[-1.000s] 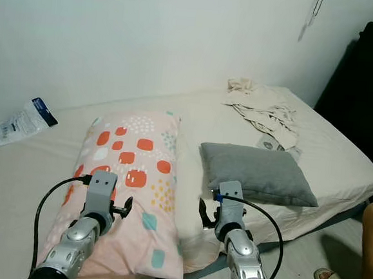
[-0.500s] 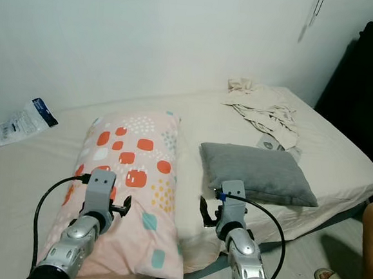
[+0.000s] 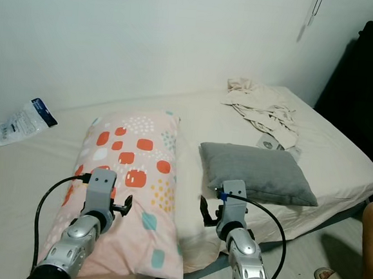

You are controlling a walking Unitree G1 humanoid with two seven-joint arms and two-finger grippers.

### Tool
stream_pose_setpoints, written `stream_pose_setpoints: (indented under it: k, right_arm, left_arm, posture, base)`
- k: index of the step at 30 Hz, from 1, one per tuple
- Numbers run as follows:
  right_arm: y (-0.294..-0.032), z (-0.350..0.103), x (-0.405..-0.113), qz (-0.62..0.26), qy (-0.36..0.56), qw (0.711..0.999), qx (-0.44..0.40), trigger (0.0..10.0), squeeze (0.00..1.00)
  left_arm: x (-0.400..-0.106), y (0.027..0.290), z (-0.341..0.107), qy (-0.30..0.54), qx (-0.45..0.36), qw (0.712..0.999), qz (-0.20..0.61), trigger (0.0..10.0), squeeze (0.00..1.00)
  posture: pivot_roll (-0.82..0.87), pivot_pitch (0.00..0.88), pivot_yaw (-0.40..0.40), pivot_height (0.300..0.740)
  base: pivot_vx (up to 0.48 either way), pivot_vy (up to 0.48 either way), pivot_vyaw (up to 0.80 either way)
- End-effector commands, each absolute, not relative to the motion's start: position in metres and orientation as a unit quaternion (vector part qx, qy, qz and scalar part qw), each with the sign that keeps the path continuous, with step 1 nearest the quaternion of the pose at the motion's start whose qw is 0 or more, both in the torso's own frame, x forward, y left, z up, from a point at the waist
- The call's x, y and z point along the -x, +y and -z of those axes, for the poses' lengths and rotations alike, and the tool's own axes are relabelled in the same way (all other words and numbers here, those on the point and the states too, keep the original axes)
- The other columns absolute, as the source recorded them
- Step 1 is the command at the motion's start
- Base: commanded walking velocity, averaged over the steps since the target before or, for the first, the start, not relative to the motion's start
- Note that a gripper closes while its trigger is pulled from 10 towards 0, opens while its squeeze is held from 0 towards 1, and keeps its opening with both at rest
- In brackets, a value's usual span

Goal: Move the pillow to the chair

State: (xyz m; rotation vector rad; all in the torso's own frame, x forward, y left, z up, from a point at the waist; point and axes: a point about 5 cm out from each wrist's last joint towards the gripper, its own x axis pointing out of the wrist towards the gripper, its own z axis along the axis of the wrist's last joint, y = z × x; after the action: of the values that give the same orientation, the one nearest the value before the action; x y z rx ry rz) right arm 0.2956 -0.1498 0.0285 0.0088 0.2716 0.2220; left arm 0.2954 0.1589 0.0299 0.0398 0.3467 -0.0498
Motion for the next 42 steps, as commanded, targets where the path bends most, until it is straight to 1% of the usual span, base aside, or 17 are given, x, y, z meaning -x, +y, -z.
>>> stream_pose_setpoints:
  k: [1,7,11,12,13,14,15,17,19,21,23,24,25,29,35,42]
  right_arm:
    - [-0.149,-0.026,-0.294,-0.109,0.141,0.984,-0.005,10.0,0.00]
    - [-0.144,-0.025,-0.293,-0.125,0.147,0.981,-0.009,10.0,0.00]
    - [-0.144,-0.024,-0.292,-0.125,0.148,0.981,-0.008,10.0,0.00]
    - [-0.143,-0.024,-0.293,-0.127,0.150,0.980,-0.010,10.0,0.00]
    - [-0.143,-0.024,-0.293,-0.129,0.154,0.980,-0.014,10.0,0.00]
    - [-0.143,-0.024,-0.293,-0.129,0.154,0.980,-0.014,10.0,0.00]
    - [-0.143,-0.023,-0.293,-0.131,0.155,0.979,-0.017,10.0,0.00]
    - [-0.143,-0.023,-0.293,-0.131,0.155,0.979,-0.017,10.0,0.00]
    - [-0.143,-0.023,-0.293,-0.132,0.155,0.979,-0.017,10.0,0.00]
    - [-0.143,-0.023,-0.293,-0.133,0.155,0.979,-0.017,10.0,0.00]
    - [-0.142,-0.022,-0.292,-0.135,0.156,0.978,-0.017,10.0,0.00]
    - [-0.142,-0.022,-0.291,-0.136,0.158,0.978,-0.017,10.0,0.00]
    - [-0.141,-0.022,-0.291,-0.137,0.158,0.978,-0.017,10.0,0.00]
    - [-0.142,-0.021,-0.291,-0.135,0.160,0.978,-0.019,10.0,0.00]
    - [-0.142,-0.020,-0.291,-0.134,0.161,0.978,-0.019,10.0,0.00]
    - [-0.143,-0.019,-0.289,-0.132,0.163,0.978,-0.022,10.0,0.00]
  left_arm:
    - [-0.294,0.163,-0.027,0.183,-0.029,0.982,0.021,10.0,0.00]
    - [-0.291,0.166,-0.025,0.188,-0.029,0.982,0.015,10.0,0.00]
    - [-0.292,0.166,-0.028,0.171,-0.039,0.984,0.021,10.0,0.00]
    - [-0.295,0.162,-0.040,0.116,-0.001,0.993,0.024,10.0,0.00]
    - [-0.296,0.162,-0.044,0.092,0.012,0.996,0.015,10.0,0.00]
    - [-0.296,0.162,-0.044,0.092,0.012,0.996,0.015,10.0,0.00]
    - [-0.297,0.163,-0.047,0.074,0.007,0.997,0.014,10.0,0.00]
    - [-0.297,0.162,-0.047,0.074,0.013,0.997,0.015,10.0,0.00]
    - [-0.295,0.160,-0.048,0.063,0.045,0.997,0.020,10.0,0.00]
    - [-0.295,0.162,-0.049,0.060,0.043,0.997,0.016,10.0,0.00]
    - [-0.294,0.166,-0.047,0.069,0.051,0.996,0.010,10.0,0.00]
    - [-0.292,0.166,-0.042,0.098,0.045,0.993,0.037,10.0,0.00]
    - [-0.290,0.167,-0.038,0.113,0.036,0.992,0.039,10.0,0.00]
    - [-0.285,0.172,-0.031,0.137,0.015,0.990,0.024,10.0,0.00]
    - [-0.282,0.173,-0.032,0.137,0.059,0.989,0.023,10.0,0.00]
    - [-0.283,0.173,-0.034,0.143,0.063,0.987,0.021,10.0,0.00]
  posture:
    - [0.00,0.063,-0.034,0.740]
    - [0.01,0.066,-0.038,0.740]
    - [0.01,0.067,-0.040,0.740]
    - [0.02,0.069,-0.043,0.740]
    - [0.02,0.069,-0.044,0.740]
    - [0.02,0.069,-0.044,0.740]
    - [0.02,0.069,-0.046,0.740]
    - [0.02,0.068,-0.046,0.740]
    - [0.02,0.068,-0.048,0.740]
    - [0.02,0.068,-0.048,0.740]
    - [0.03,0.069,-0.050,0.740]
    - [0.03,0.069,-0.050,0.740]
    - [0.03,0.070,-0.048,0.740]
    - [0.04,0.075,-0.047,0.740]
    - [0.04,0.071,-0.046,0.740]
    - [0.04,0.072,-0.038,0.740]
  base:
    - [0.000,0.000,0.00]
    - [0.000,0.000,0.00]
    - [0.000,0.000,0.00]
    - [0.000,0.000,0.00]
    - [0.000,0.000,0.00]
    - [0.000,0.000,0.00]
    - [0.000,0.000,0.00]
    - [0.000,0.000,0.00]
    - [0.000,0.000,0.00]
    - [0.000,0.000,0.00]
    - [0.000,0.000,0.00]
    - [0.000,0.000,0.00]
    - [0.000,0.000,0.00]
    - [0.000,0.000,0.00]
    - [0.000,0.000,0.00]
    - [0.000,0.000,0.00]
